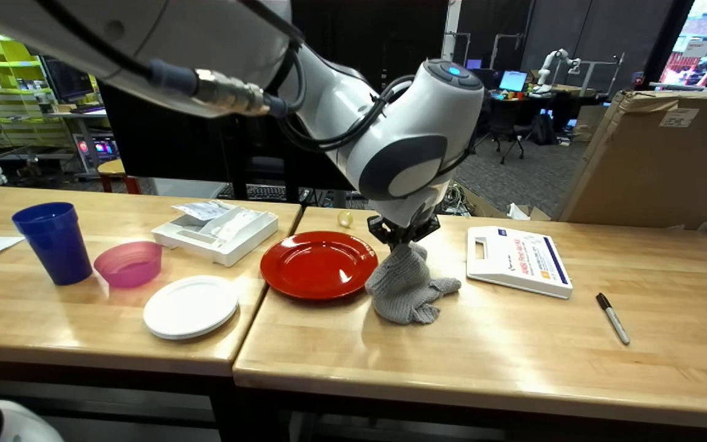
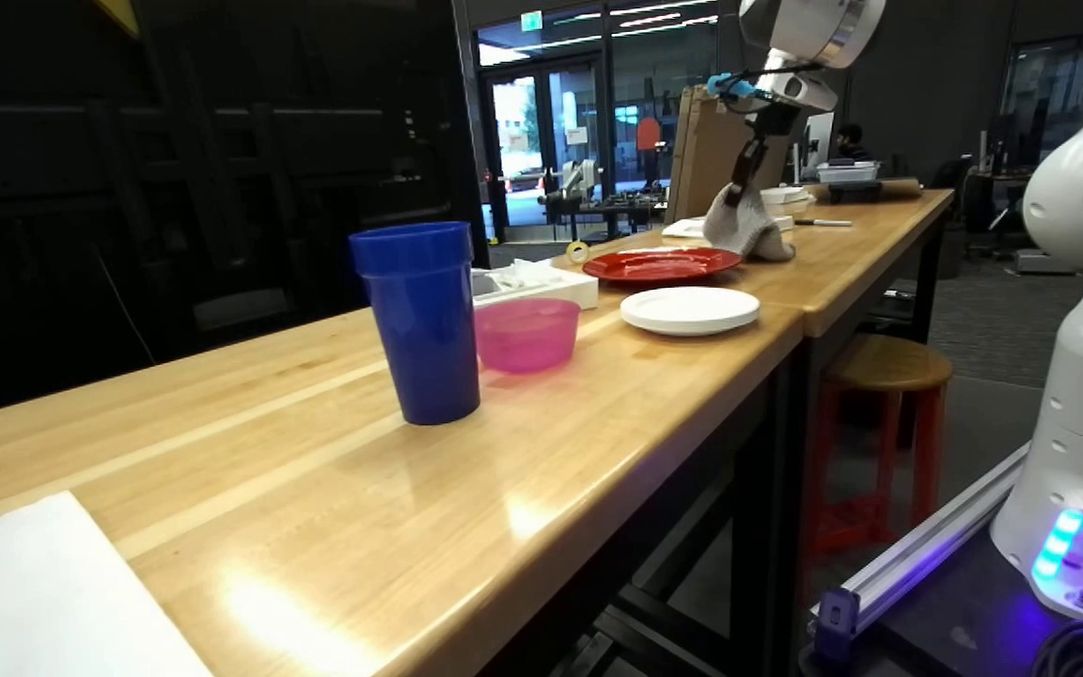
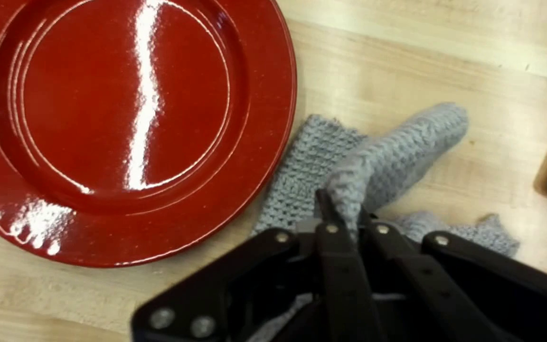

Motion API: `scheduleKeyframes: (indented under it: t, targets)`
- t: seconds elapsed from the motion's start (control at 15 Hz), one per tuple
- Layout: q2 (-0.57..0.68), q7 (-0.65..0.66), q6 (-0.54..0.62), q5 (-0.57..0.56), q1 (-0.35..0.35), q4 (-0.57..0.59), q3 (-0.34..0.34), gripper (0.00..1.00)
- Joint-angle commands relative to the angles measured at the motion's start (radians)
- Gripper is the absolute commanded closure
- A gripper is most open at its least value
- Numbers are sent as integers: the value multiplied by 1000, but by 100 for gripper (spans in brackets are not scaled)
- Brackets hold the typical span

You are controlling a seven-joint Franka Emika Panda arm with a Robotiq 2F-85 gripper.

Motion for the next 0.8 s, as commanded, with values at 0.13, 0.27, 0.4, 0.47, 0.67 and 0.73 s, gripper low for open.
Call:
scheduleKeyframes:
  t: [0.13, 0.27, 0.4, 0.47, 0.67, 0.73]
  targets:
    - [-20, 7, 12, 64, 4, -71, -31, 65]
    - [-18, 3, 10, 79, 6, -76, -36, 52]
    - [-20, -20, 12, 111, 12, -78, -42, 40]
    - [-20, -35, 18, 134, 15, -78, -44, 32]
    - [-24, -96, 13, 221, 29, -67, -45, 12]
    - [-26, -114, 14, 245, 32, -65, -42, 6]
